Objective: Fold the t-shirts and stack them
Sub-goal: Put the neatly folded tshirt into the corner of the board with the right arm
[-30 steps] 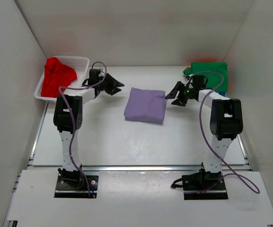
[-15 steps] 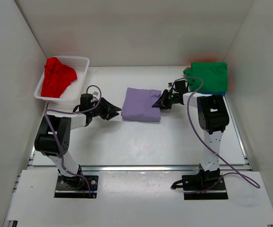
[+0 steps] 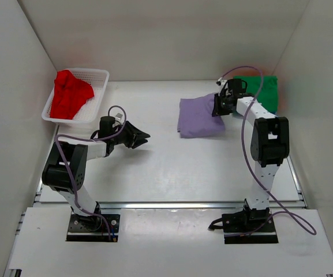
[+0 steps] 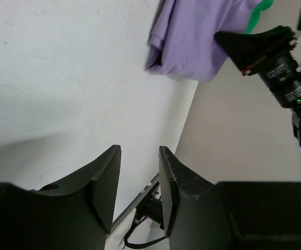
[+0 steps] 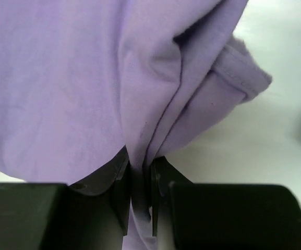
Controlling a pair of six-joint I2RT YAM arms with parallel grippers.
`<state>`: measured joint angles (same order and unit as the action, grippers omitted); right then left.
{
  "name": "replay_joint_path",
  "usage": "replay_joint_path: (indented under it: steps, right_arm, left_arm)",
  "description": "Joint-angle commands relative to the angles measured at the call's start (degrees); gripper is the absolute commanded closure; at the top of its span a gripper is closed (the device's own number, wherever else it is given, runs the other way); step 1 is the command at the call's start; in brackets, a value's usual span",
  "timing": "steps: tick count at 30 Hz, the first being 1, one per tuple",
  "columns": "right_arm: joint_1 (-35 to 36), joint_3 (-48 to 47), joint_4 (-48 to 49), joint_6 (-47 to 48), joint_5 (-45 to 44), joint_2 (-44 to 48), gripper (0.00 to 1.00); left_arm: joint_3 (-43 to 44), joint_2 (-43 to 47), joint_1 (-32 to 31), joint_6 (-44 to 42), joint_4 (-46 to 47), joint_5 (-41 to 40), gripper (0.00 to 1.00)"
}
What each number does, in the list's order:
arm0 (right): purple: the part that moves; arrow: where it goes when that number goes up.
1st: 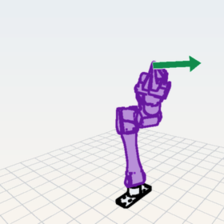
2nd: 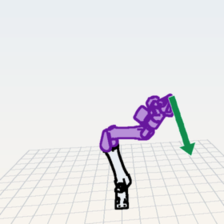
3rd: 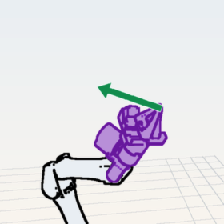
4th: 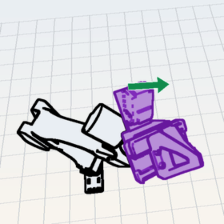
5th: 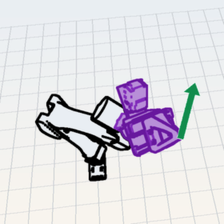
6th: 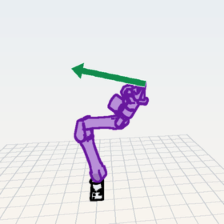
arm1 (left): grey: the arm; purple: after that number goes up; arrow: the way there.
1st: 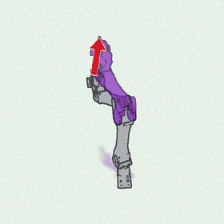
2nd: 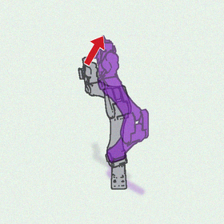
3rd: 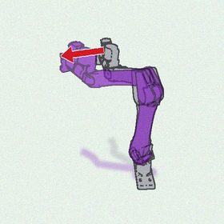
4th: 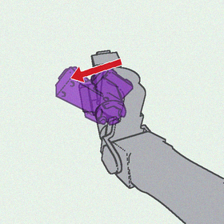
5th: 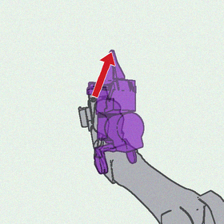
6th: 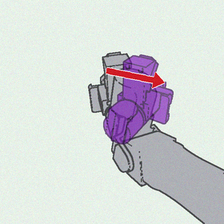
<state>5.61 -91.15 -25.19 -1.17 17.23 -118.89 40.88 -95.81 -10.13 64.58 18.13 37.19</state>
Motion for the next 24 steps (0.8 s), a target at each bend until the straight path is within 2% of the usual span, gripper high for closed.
replay_joint_path:
  steps: [1,5,11,16,19,24]
  right_arm:
    - [-1.8,-0.4,3.6,12.4,-7.9,7.2,1.00]
    - [-5.0,-5.2,4.4,17.4,-9.9,7.4,1.00]
    - [-5.5,-10.8,4.7,24.5,-15.3,7.0,1.00]
    - [-11.1,-15.0,5.6,22.2,-13.1,7.4,1.00]
    - [-15.0,-20.9,3.4,19.5,-9.8,5.2,1.00]
    - [-19.0,-25.2,3.0,19.0,-7.5,1.9,1.00]
  left_arm:
    - [0.8,0.2,-0.7,-0.6,1.5,1.5,0.54]
    - [0.7,0.2,0.5,-1.7,0.1,1.0,0.55]
    - [1.1,-0.4,0.9,-2.5,0.1,0.9,0.56]
    - [1.2,-1.5,0.4,-2.2,0.3,1.3,0.56]
    - [1.0,-1.6,0.5,-2.4,0.4,1.3,0.57]
    - [0.9,-2.1,0.6,-3.1,-0.2,1.3,0.57]
